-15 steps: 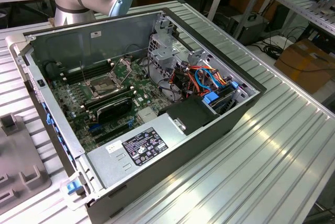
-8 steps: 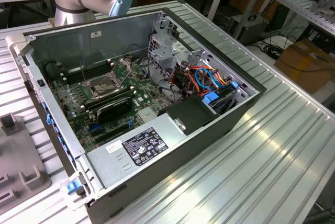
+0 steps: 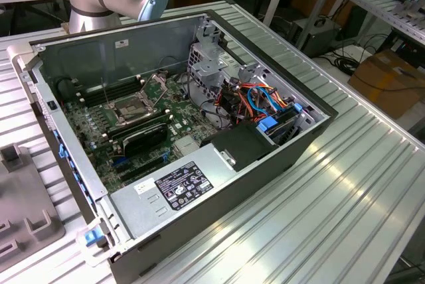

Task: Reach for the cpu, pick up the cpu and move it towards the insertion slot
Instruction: 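Pick up the cpu and move it towards the insertion slot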

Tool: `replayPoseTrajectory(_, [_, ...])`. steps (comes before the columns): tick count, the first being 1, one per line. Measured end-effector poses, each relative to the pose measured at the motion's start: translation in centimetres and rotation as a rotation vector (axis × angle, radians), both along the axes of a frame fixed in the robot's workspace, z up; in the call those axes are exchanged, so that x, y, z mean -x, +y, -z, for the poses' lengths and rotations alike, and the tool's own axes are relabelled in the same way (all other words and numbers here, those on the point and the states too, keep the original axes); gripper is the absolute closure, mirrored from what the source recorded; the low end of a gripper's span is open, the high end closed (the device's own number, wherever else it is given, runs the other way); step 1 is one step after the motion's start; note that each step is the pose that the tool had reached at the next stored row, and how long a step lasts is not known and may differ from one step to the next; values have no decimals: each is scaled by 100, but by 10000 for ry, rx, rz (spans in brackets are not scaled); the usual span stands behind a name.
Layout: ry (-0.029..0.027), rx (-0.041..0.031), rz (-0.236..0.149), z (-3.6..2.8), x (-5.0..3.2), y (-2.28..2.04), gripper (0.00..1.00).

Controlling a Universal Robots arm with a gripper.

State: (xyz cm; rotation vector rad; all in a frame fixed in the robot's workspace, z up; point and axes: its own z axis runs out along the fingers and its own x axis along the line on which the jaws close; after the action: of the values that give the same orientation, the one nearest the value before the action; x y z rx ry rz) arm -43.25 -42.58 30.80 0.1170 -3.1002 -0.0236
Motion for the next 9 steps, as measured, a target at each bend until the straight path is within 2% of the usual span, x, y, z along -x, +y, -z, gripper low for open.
replayPoseTrajectory(9, [-1,-1,0,-31,0,0,45])
